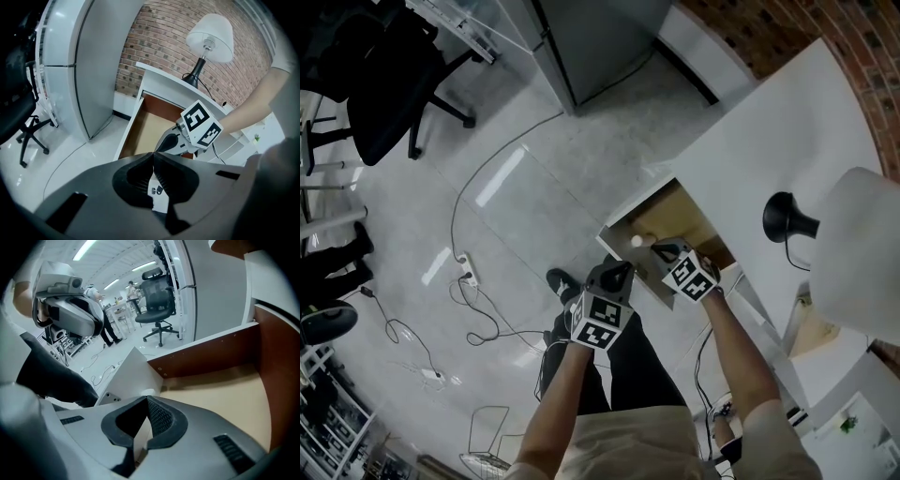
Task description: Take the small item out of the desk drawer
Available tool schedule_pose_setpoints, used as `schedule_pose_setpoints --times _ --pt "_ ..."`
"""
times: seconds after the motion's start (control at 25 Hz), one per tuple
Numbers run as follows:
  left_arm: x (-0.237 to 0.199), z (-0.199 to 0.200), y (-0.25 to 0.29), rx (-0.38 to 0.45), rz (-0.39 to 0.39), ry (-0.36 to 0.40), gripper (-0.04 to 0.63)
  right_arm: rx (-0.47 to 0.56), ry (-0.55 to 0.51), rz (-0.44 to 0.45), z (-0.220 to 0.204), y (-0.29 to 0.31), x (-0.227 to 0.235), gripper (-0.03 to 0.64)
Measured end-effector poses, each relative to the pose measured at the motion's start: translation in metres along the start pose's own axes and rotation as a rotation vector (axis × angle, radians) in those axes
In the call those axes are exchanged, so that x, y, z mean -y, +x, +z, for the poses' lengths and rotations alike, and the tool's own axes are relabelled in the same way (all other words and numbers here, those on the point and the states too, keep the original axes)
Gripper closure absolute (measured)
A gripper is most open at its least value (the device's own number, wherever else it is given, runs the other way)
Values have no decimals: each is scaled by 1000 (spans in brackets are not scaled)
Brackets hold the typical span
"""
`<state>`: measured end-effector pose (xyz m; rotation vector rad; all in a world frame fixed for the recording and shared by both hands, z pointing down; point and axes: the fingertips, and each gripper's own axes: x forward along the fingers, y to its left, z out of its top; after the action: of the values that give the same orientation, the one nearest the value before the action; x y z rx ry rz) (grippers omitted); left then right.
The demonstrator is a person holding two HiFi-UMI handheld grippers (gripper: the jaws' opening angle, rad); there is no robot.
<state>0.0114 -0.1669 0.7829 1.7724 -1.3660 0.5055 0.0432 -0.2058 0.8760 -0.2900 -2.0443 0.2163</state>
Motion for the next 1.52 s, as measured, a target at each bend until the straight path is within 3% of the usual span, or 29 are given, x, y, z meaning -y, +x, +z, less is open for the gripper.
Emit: schedule_pose_setpoints --times 0.44,0.76,1.0,1.24,1.52 --pt "-17 -7 2 2 29 -44 578 -109 -196 67 -13 29 2 584" --pt "-24 -12 8 0 25 -74 578 -105 -204 39 -21 35 15 536" --pt "-20 -10 13 -8 9 -66 578 -128 -210 50 -26 42 16 455" --pt "-22 -13 15 -11 2 -74 578 -151 -181 119 -37 54 10 380" --pt "-30 -18 14 -11 24 -104 578 -187 -255 131 -32 61 14 377"
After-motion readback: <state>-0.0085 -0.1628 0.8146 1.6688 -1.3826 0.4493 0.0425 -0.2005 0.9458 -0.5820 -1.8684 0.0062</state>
